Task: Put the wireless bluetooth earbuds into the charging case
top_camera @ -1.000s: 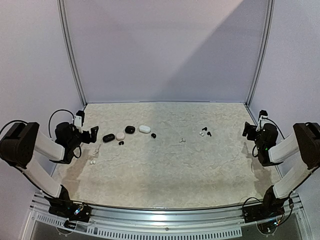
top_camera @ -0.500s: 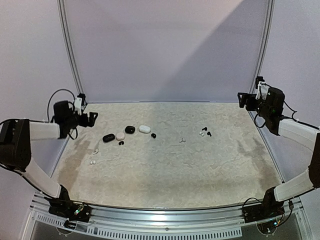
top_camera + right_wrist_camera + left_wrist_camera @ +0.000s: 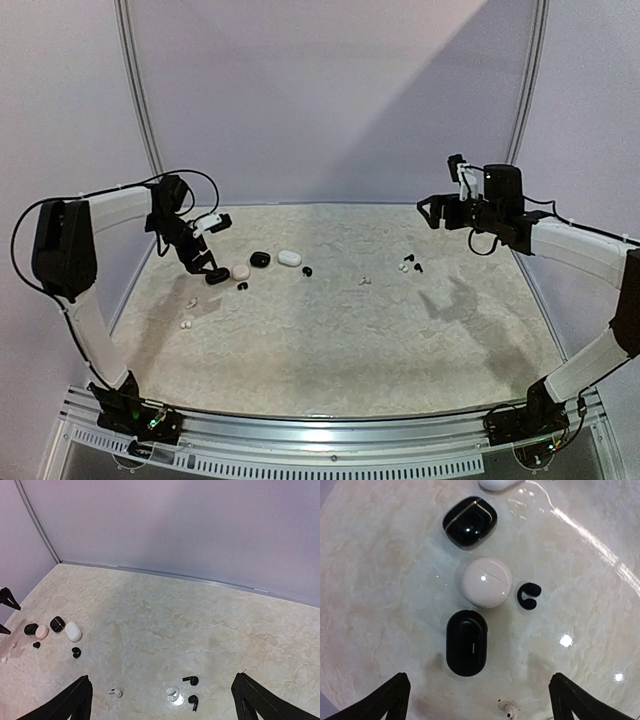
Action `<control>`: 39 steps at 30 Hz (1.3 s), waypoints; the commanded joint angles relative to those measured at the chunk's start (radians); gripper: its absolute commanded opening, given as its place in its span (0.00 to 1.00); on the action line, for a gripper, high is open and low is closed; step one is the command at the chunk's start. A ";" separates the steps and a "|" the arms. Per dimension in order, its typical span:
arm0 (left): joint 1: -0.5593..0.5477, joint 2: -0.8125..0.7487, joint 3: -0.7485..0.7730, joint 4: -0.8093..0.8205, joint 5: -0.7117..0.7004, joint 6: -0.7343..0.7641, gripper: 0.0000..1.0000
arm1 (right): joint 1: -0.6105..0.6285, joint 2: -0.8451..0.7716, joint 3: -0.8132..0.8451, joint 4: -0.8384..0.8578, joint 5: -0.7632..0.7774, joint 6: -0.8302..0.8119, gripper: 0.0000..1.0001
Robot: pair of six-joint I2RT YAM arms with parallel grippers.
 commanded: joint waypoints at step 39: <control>-0.092 0.079 0.182 -0.170 -0.112 0.051 0.00 | 0.185 0.199 0.250 -0.288 0.001 0.096 0.99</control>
